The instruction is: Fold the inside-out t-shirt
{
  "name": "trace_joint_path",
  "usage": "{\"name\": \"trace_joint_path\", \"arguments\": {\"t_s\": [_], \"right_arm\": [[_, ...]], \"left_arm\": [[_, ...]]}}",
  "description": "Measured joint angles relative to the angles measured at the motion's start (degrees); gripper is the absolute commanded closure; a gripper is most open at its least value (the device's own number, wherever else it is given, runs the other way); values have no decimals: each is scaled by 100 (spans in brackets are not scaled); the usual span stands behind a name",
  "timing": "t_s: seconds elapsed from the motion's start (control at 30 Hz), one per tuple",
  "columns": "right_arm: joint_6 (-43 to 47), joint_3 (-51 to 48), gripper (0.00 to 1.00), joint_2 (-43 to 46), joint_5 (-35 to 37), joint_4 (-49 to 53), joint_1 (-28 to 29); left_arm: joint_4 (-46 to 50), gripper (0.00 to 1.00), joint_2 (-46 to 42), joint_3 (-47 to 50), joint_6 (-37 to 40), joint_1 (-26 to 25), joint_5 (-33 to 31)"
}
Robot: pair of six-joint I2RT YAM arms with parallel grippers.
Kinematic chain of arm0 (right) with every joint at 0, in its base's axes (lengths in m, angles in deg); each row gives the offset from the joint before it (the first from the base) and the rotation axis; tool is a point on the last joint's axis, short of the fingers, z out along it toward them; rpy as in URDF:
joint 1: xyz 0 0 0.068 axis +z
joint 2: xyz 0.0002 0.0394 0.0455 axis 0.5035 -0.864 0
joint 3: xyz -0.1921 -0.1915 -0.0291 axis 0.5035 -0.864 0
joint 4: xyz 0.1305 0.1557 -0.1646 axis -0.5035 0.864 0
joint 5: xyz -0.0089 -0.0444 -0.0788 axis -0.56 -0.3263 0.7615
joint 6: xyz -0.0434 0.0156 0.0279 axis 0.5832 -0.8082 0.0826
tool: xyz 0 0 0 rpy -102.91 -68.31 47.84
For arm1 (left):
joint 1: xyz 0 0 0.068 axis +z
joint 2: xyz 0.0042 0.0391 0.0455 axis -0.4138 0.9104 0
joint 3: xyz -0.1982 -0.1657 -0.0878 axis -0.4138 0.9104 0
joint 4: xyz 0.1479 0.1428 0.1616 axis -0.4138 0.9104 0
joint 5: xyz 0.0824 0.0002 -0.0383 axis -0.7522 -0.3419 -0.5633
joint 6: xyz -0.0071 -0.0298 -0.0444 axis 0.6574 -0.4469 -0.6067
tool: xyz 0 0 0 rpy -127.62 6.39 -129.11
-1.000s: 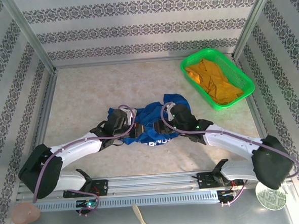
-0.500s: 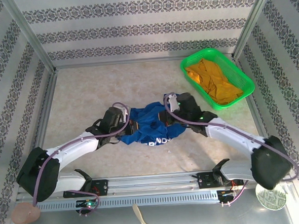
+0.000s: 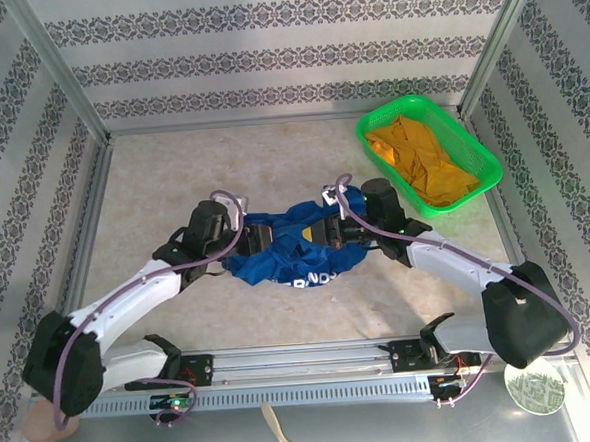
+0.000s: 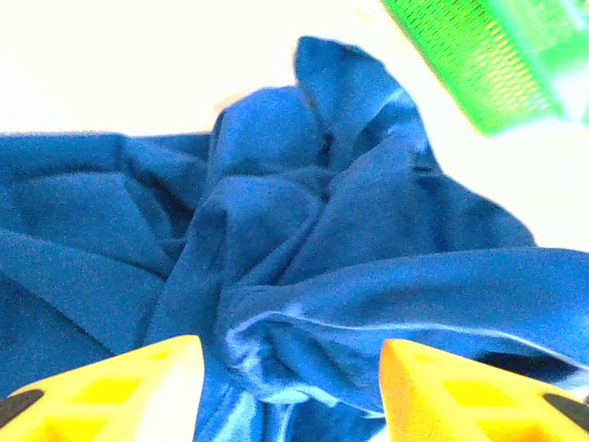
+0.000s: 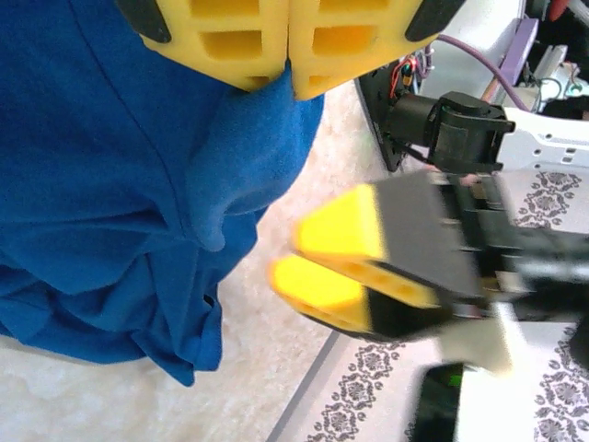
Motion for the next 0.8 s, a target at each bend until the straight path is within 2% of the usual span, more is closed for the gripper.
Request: {"name": "trace_joint_path", "arguments": {"t_s": [0.13,0.27,0.37,0.5,0.73,0.8], "right_arm": [[-144,-103,100,-13,4,-251,-2],[-243,-138,100,-13,37,-439,-11],[-295,-146,100,-13,76,-503,-42],[-319,-146,100,-13,114,-538,-76],[-402,-146,100,-11,131,-544,-76],[-422,-146,100,-11,131,-546,-76]], "left_arm": [[-4,50,-323,-2,173,-455,-177],[-4,53,101,-39,402,-1104,-452],[-11,53,562,-118,560,-1412,-721],[-26,53,909,-219,721,-1598,-1113],[-229,52,1252,-514,894,-1631,-1543],[-275,56,1366,-590,927,-1631,-1628]]}}
